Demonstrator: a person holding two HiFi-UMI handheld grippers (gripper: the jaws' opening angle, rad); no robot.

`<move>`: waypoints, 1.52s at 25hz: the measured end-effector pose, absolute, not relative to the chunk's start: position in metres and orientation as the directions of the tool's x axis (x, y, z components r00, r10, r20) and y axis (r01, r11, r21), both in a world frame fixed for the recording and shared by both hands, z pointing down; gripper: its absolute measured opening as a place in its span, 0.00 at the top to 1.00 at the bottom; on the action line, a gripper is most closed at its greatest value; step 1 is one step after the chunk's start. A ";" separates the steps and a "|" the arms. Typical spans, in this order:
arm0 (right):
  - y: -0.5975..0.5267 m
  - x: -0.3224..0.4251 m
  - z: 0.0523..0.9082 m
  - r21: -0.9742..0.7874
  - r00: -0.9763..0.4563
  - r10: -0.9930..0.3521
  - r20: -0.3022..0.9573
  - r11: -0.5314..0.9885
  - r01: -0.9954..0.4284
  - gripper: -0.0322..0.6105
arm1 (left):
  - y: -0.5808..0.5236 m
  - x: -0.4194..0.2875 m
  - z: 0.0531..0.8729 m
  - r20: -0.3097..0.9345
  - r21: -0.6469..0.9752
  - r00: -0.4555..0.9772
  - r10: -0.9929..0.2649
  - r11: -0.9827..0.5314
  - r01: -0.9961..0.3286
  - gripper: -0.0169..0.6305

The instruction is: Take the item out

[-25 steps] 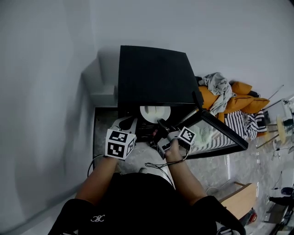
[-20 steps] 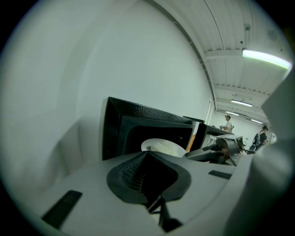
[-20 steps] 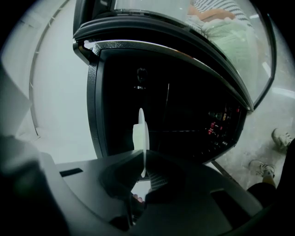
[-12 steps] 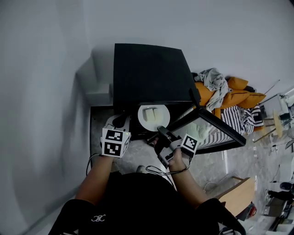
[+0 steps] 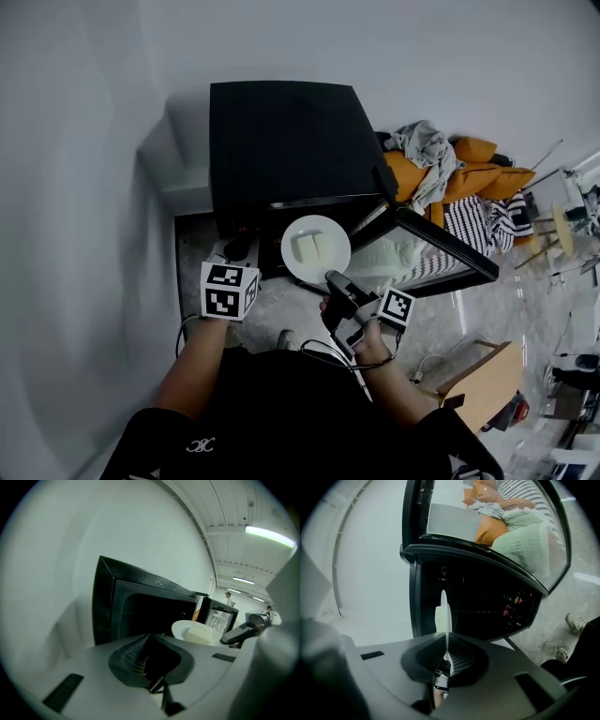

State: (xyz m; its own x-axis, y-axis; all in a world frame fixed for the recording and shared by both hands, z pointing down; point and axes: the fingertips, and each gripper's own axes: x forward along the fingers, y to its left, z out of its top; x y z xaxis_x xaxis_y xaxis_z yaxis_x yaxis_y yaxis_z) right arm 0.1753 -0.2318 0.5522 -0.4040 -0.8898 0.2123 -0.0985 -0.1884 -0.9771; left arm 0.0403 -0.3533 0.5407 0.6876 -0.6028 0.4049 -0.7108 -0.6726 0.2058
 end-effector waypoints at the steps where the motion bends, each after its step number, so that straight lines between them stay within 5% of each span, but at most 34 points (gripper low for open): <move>1: -0.229 0.177 0.555 -0.977 -0.401 -0.891 0.214 -0.191 -0.098 0.92 | -0.354 0.042 0.543 0.406 0.207 0.690 -0.599 -0.675 -0.708 0.97; 38: -0.202 0.197 0.565 -0.982 -0.354 -0.916 0.189 -0.178 -0.063 0.92 | -0.340 0.061 0.549 0.425 0.192 0.720 -0.548 -0.723 -0.663 0.97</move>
